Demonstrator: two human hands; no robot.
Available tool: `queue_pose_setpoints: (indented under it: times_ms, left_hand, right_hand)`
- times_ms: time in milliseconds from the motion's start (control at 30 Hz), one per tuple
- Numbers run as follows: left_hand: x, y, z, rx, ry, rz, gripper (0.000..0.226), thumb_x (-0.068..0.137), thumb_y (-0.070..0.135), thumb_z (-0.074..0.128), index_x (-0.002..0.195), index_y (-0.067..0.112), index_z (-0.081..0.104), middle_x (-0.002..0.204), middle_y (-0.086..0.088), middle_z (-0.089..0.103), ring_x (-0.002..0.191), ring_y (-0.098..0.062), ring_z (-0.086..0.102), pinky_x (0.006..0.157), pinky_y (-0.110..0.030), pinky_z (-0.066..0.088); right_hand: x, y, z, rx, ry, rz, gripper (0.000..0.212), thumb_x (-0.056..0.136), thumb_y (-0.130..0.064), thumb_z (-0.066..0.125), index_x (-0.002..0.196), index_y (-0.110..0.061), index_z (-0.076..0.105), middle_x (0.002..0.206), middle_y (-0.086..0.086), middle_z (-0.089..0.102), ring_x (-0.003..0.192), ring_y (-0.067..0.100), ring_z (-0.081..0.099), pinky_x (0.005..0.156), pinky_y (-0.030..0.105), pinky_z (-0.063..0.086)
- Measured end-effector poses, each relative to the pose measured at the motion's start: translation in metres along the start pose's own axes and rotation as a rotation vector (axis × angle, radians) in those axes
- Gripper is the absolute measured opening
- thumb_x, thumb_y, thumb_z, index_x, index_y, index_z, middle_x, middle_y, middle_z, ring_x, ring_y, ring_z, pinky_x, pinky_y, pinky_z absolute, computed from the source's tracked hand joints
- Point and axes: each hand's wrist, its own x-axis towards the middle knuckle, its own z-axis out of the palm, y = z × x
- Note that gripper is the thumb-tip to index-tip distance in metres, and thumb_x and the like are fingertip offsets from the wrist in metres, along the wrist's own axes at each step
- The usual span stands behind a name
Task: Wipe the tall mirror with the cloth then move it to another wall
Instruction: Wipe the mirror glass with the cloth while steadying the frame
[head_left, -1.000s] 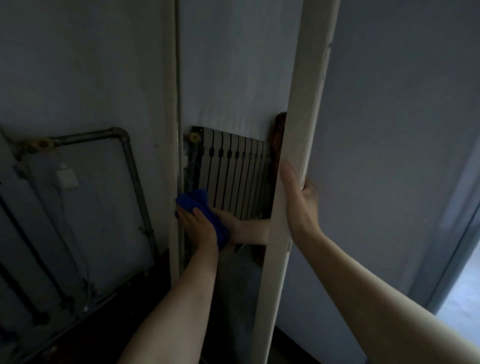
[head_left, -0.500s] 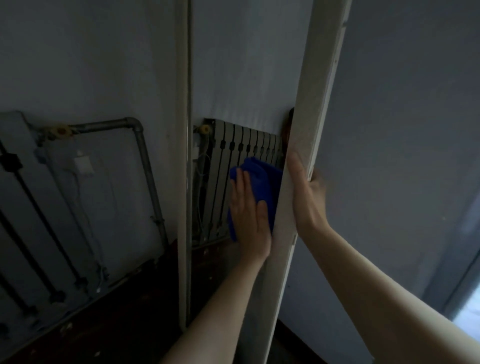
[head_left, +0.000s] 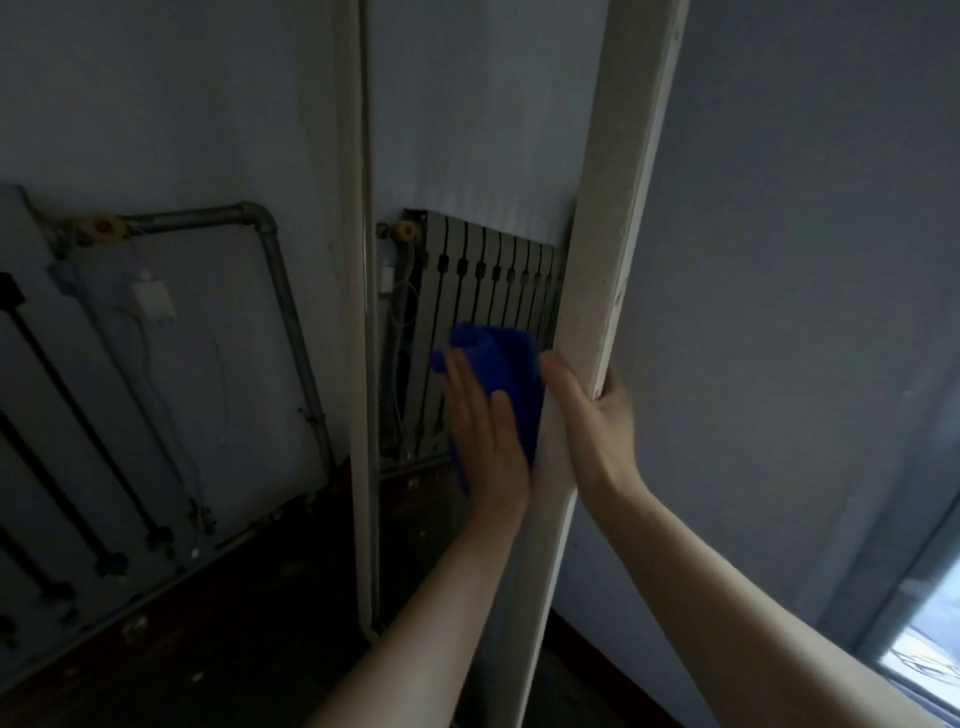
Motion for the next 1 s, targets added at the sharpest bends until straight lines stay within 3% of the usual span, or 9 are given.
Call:
queue_pose_setpoints:
  times_ms: [100,233,300,433,567,667,833,900,1000]
  left_hand:
    - [-0.012,0.003,0.003,0.106,-0.111,0.243,0.063,0.096,0.049,0.020,0.151,0.024,0.004,0.161,0.006,0.000,0.148,-0.007,-0.003,0.122,-0.045,0.002]
    - [0.016,-0.023,-0.009,0.165,-0.164,0.342,0.069,0.094,0.057,0.017,0.151,0.023,0.001,0.162,0.001,0.004,0.149,-0.015,0.003,0.120,-0.052,0.009]
    - [0.037,-0.038,-0.014,0.175,-0.148,0.344,0.063,0.095,0.056,0.019,0.149,0.033,-0.002,0.162,0.003,0.003,0.149,-0.014,0.006,0.120,-0.051,0.009]
    - [0.082,-0.068,-0.031,0.143,-0.021,0.220,0.052,0.098,0.033,0.023,0.143,0.039,-0.003,0.160,0.004,0.004,0.148,-0.013,0.010,0.122,-0.046,0.010]
    - [0.104,-0.113,-0.056,0.116,0.109,-0.027,0.056,0.100,0.034,0.020,0.151,0.019,0.001,0.161,-0.002,0.007,0.147,-0.016,0.014,0.117,-0.025,0.008]
    - [0.096,-0.138,-0.066,0.183,0.131,-0.101,0.055,0.102,0.035,0.019,0.151,0.020,0.000,0.161,-0.001,0.006,0.146,-0.013,0.013,0.113,-0.019,0.006]
    - [0.059,-0.125,-0.052,0.058,0.155,-0.282,0.056,0.102,0.037,0.023,0.151,0.022,0.000,0.161,-0.002,0.008,0.146,-0.021,0.017,0.119,-0.036,0.014]
    - [0.033,-0.107,-0.042,-0.021,0.101,-0.225,0.059,0.100,0.037,0.028,0.151,0.025,0.001,0.160,-0.002,0.010,0.146,-0.023,0.018,0.118,-0.037,0.014]
    - [-0.008,-0.072,-0.023,-0.027,-0.034,-0.074,0.063,0.095,0.037,0.031,0.149,0.033,-0.001,0.161,0.001,0.009,0.148,-0.022,0.013,0.119,-0.053,0.013]
  right_hand:
    - [-0.001,0.006,0.004,0.007,0.051,-0.046,0.043,0.079,-0.039,0.070,0.114,-0.014,0.064,0.100,0.004,0.072,0.091,0.014,0.070,0.075,0.027,0.059]
    - [0.005,0.012,0.002,0.011,0.030,-0.094,0.042,0.078,-0.039,0.070,0.112,-0.016,0.065,0.097,-0.001,0.073,0.089,0.010,0.070,0.071,0.022,0.057]
    - [0.009,0.014,0.000,0.002,0.032,-0.097,0.033,0.079,-0.038,0.070,0.107,-0.021,0.065,0.089,-0.009,0.073,0.083,0.006,0.069,0.065,0.018,0.055]
    - [0.013,0.015,-0.006,-0.029,0.038,-0.095,0.036,0.075,-0.045,0.068,0.106,-0.029,0.063,0.089,-0.012,0.071,0.084,0.004,0.068,0.067,0.021,0.057]
    - [0.013,0.016,-0.004,-0.028,0.043,-0.109,0.044,0.076,-0.043,0.069,0.114,-0.021,0.063,0.095,-0.008,0.072,0.090,0.007,0.068,0.075,0.027,0.059]
    - [0.012,0.017,-0.003,-0.028,0.051,-0.115,0.041,0.076,-0.042,0.069,0.111,-0.021,0.065,0.090,-0.009,0.072,0.087,0.007,0.069,0.071,0.023,0.058]
    - [0.010,0.016,-0.003,-0.012,0.062,-0.100,0.042,0.075,-0.044,0.069,0.109,-0.020,0.065,0.083,-0.013,0.071,0.082,0.003,0.068,0.062,0.013,0.052]
    - [0.008,0.014,-0.001,-0.013,0.067,-0.101,0.042,0.075,-0.045,0.069,0.110,-0.022,0.064,0.083,-0.013,0.069,0.082,0.003,0.067,0.063,0.012,0.051]
    - [0.006,0.013,-0.001,-0.006,0.074,-0.087,0.024,0.080,-0.041,0.070,0.100,-0.030,0.063,0.077,-0.022,0.070,0.078,-0.003,0.067,0.061,0.010,0.050]
